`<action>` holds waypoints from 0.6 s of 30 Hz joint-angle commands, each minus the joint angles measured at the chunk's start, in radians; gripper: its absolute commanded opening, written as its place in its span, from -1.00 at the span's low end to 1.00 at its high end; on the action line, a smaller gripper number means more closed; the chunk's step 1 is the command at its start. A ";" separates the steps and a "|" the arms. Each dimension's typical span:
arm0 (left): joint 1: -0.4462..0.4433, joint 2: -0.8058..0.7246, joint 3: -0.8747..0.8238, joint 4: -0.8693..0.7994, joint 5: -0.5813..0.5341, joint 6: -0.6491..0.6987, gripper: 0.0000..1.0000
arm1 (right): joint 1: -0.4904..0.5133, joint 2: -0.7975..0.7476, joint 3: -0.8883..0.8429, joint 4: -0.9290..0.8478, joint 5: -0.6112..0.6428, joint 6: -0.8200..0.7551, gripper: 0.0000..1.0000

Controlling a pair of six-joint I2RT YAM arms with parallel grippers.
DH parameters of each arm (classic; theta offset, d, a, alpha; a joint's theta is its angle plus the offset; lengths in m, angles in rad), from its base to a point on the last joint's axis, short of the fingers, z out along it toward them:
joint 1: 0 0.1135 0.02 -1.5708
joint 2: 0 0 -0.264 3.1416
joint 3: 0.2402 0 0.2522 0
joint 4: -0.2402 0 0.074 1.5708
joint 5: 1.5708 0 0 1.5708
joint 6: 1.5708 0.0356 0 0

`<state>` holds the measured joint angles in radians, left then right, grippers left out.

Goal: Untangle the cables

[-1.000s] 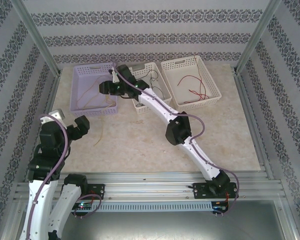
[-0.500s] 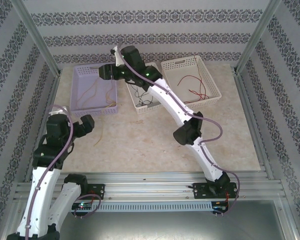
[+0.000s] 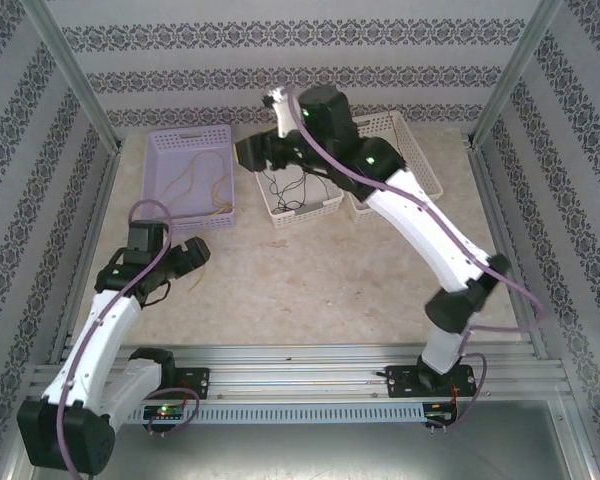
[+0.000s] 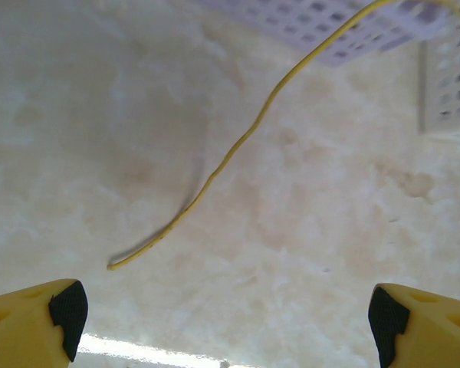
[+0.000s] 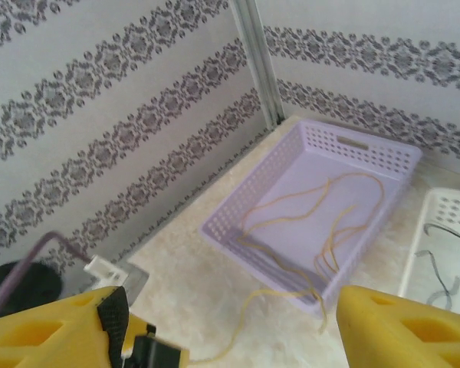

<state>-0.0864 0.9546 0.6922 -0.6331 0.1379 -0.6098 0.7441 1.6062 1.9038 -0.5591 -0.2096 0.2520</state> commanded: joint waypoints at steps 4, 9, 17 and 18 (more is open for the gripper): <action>-0.031 0.096 0.010 0.176 -0.112 -0.016 0.89 | 0.010 -0.333 -0.343 0.142 0.097 -0.061 0.51; -0.035 0.184 0.019 0.273 -0.150 -0.003 0.89 | 0.009 -0.575 -0.578 0.163 0.139 -0.036 0.54; -0.035 0.359 0.052 0.403 -0.208 0.023 0.78 | 0.009 -0.904 -0.833 0.113 0.208 0.012 0.73; -0.036 0.376 0.056 0.416 -0.211 0.020 0.76 | 0.010 -0.924 -0.849 0.107 0.203 0.018 0.78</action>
<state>-0.1116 1.3018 0.7128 -0.3103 -0.0357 -0.6067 0.7441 0.7311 1.0966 -0.4431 -0.0406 0.2466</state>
